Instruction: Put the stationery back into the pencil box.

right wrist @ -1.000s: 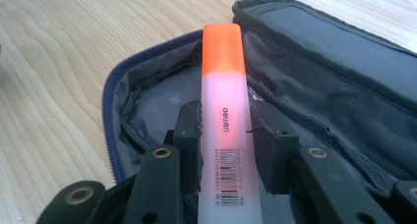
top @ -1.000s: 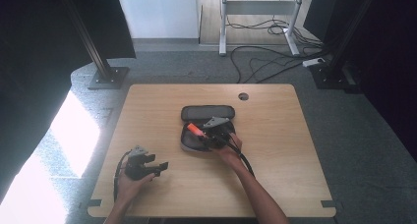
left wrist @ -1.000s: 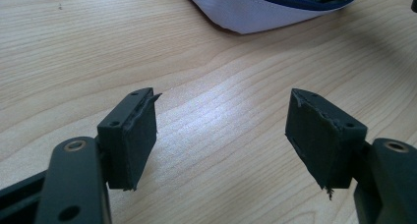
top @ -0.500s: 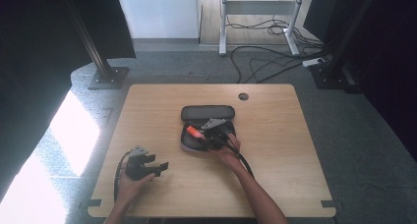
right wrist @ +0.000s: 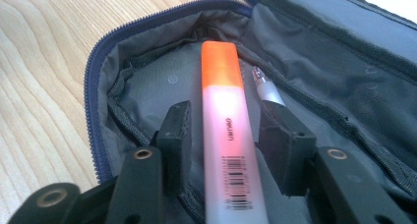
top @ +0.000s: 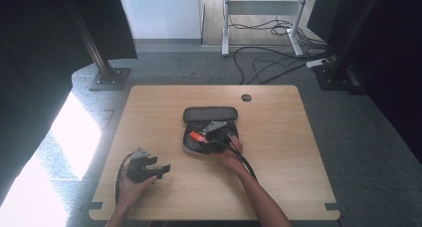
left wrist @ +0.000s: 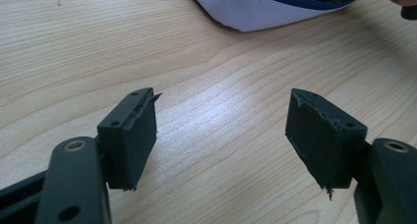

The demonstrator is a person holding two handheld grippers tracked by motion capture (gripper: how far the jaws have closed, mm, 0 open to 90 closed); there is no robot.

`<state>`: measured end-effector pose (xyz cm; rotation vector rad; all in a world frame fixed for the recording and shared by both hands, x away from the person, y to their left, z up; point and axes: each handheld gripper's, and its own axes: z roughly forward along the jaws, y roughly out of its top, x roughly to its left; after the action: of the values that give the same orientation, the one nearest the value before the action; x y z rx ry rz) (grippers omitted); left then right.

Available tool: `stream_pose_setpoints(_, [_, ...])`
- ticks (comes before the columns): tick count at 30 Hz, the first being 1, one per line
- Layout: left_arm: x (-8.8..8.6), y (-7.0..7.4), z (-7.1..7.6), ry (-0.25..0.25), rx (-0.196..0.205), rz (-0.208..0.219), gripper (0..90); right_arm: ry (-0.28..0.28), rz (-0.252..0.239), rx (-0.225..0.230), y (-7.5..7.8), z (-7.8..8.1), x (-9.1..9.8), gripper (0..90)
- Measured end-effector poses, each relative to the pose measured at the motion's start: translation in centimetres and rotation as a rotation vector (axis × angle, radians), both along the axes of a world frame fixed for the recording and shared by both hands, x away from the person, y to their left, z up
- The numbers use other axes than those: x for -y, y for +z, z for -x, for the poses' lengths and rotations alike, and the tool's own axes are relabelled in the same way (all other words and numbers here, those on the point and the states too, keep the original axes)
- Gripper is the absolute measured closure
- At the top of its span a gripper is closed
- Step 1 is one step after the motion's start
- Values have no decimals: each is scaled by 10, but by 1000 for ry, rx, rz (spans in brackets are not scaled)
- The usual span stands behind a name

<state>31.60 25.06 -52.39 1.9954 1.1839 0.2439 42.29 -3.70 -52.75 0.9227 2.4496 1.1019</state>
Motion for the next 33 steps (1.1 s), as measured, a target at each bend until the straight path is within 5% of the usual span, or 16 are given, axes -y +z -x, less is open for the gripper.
stream_pose_setpoints(11, [0,0,0,2,1,0,283,-35,-53,-13,4,2,5,466])
stream_pose_setpoints(33, [-2,1,1,9,6,3,283,-88,-179,-23,14,18,24,438])
